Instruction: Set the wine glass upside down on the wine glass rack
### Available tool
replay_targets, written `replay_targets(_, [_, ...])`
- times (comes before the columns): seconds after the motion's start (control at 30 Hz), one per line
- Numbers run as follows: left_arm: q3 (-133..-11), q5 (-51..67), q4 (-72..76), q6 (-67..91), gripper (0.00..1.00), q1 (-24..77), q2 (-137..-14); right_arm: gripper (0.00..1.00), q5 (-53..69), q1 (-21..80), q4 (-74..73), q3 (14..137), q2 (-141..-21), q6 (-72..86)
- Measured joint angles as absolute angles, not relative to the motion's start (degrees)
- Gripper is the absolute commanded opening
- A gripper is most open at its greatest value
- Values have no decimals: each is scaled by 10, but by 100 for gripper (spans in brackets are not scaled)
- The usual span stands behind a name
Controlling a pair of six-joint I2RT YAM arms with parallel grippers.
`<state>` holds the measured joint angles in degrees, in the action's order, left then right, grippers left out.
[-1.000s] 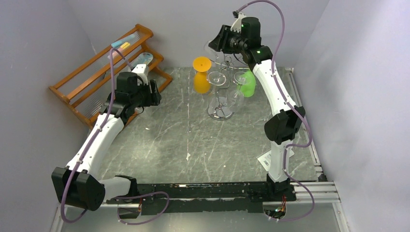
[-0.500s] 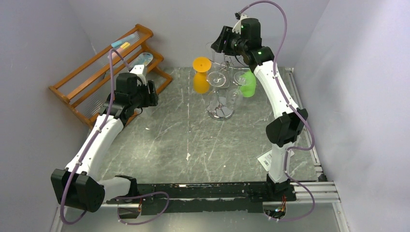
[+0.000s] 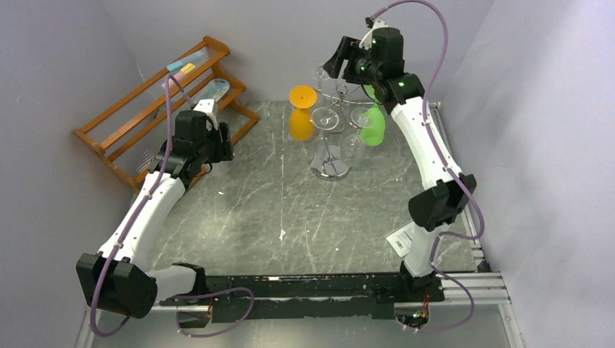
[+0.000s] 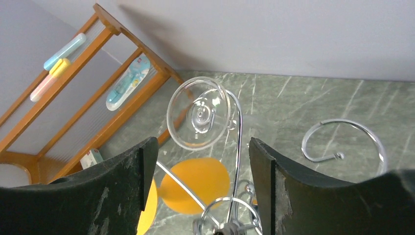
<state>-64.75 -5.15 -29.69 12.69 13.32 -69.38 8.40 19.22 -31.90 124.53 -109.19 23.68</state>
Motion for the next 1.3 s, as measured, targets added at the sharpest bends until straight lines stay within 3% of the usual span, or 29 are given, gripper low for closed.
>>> replay_targets(0.33, [-648,-86,-303,129,57,133,-700,72,57,189,-246,1110,-945,242])
replay_targets(0.6, [-690,-74,-308,135,51,133,-782,81,31,188,-178,914,-771,238])
replay_targets(0.9, [-700,-88,-307,140,46,133,-800,78,-24,188,-163,763,-570,234])
replay_targets(1.3, [-685,-98,-352,138,50,133,-787,75,-33,188,-211,742,-550,257])
